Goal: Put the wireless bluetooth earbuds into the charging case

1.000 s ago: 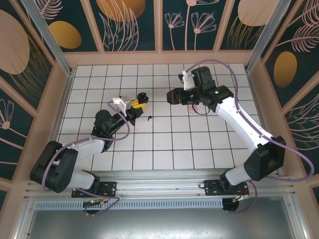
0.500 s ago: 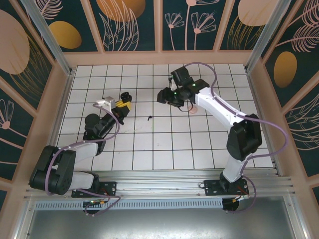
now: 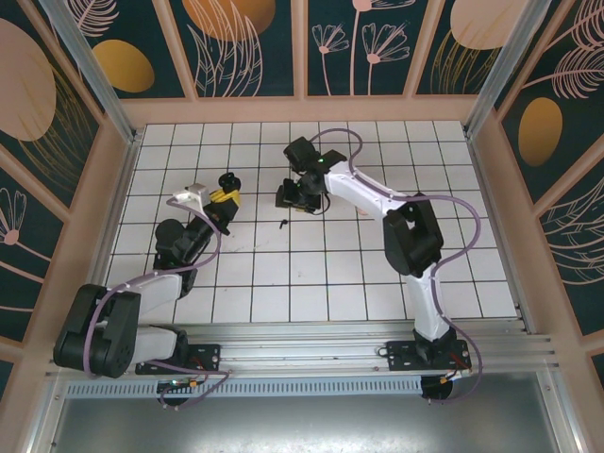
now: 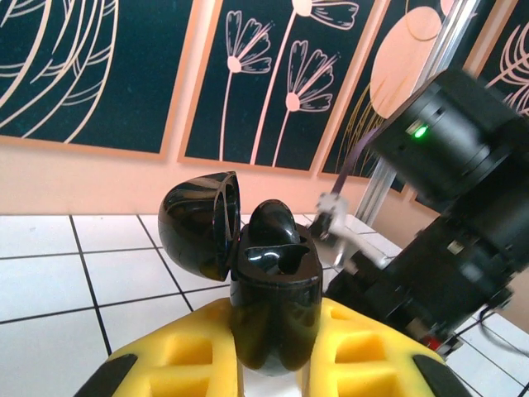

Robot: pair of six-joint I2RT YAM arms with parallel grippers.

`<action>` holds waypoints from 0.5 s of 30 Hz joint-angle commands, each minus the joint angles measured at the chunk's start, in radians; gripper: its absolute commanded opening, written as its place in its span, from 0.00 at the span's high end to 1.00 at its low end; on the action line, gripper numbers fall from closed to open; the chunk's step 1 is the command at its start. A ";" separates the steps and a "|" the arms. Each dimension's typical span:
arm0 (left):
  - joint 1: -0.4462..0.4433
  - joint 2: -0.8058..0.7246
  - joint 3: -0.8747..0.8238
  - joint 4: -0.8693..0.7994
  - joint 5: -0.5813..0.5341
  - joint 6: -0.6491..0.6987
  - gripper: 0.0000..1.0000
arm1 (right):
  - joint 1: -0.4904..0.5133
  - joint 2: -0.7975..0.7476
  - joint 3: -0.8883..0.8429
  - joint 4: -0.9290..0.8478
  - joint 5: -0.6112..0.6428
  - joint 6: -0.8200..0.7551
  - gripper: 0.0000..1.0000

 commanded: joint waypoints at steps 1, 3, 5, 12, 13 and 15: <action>0.009 -0.035 -0.011 0.008 -0.018 0.009 0.92 | 0.010 0.051 0.048 -0.045 -0.005 0.016 0.52; 0.009 -0.045 -0.018 0.005 -0.029 0.015 0.91 | 0.011 0.074 0.057 -0.037 -0.009 0.016 0.54; 0.009 -0.049 -0.019 -0.004 -0.028 0.020 0.91 | 0.010 0.099 0.067 -0.037 -0.006 0.013 0.55; 0.008 -0.050 -0.024 -0.005 -0.018 0.021 0.91 | 0.010 0.152 0.076 -0.025 -0.016 0.005 0.59; 0.009 -0.051 -0.023 -0.006 -0.018 0.022 0.91 | 0.010 0.157 0.076 -0.021 -0.018 0.005 0.59; 0.008 -0.050 -0.022 -0.007 -0.016 0.024 0.91 | 0.010 0.165 0.076 -0.013 -0.023 0.005 0.61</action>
